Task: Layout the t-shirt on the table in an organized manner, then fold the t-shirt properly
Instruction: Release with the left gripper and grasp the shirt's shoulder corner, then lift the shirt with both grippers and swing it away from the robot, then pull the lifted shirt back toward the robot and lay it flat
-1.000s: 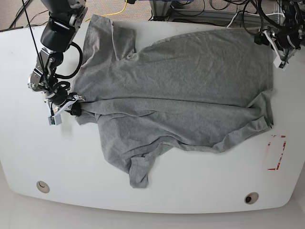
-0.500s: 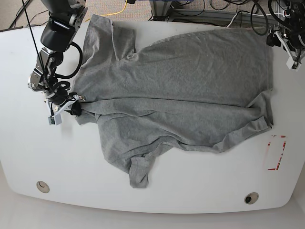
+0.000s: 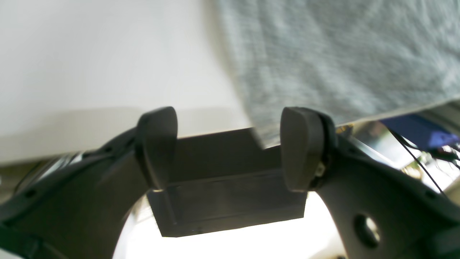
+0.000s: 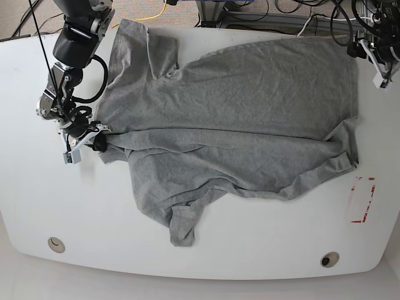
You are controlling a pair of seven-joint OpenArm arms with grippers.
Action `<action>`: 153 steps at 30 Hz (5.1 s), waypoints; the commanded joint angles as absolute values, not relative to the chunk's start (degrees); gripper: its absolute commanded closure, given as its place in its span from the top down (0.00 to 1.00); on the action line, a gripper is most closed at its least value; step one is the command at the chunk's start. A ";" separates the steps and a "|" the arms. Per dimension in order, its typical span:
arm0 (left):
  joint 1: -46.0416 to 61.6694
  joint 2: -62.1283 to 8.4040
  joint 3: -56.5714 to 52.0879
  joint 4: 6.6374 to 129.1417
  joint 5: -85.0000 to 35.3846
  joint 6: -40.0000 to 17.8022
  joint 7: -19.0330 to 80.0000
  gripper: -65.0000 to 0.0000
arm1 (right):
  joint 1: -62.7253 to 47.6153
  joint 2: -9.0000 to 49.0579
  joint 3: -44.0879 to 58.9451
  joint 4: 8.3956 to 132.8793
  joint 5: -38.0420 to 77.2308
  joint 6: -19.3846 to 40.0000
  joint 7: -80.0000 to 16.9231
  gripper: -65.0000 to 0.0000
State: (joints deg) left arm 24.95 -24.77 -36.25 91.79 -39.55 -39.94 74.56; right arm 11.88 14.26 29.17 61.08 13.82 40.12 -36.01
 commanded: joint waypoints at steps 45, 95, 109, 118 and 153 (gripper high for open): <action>28.18 -23.69 -28.53 96.48 -40.04 -40.00 71.52 0.03 | 12.09 14.81 29.41 61.49 12.26 40.00 -38.02 0.00; -19.47 -27.82 -29.67 110.55 -39.96 -40.00 80.00 0.00 | 22.81 14.02 29.76 85.76 11.82 40.00 -50.24 0.00; -49.98 -25.27 -21.85 98.68 -39.87 -40.00 80.00 0.00 | 45.05 16.66 23.43 81.36 11.82 40.00 -54.20 0.00; -72.66 -25.27 -18.42 79.96 -39.87 -40.00 80.00 0.00 | 60.97 19.65 22.81 76.09 11.82 40.00 -55.78 0.00; -34.68 -30.64 -22.55 88.40 -52.53 -40.00 80.00 0.00 | 24.04 18.42 28.26 105.71 12.44 40.00 -73.01 0.00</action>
State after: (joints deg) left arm -37.39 -29.76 -21.37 85.67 -50.72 -39.94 81.32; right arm 25.19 17.47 28.03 103.50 12.40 40.10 -74.02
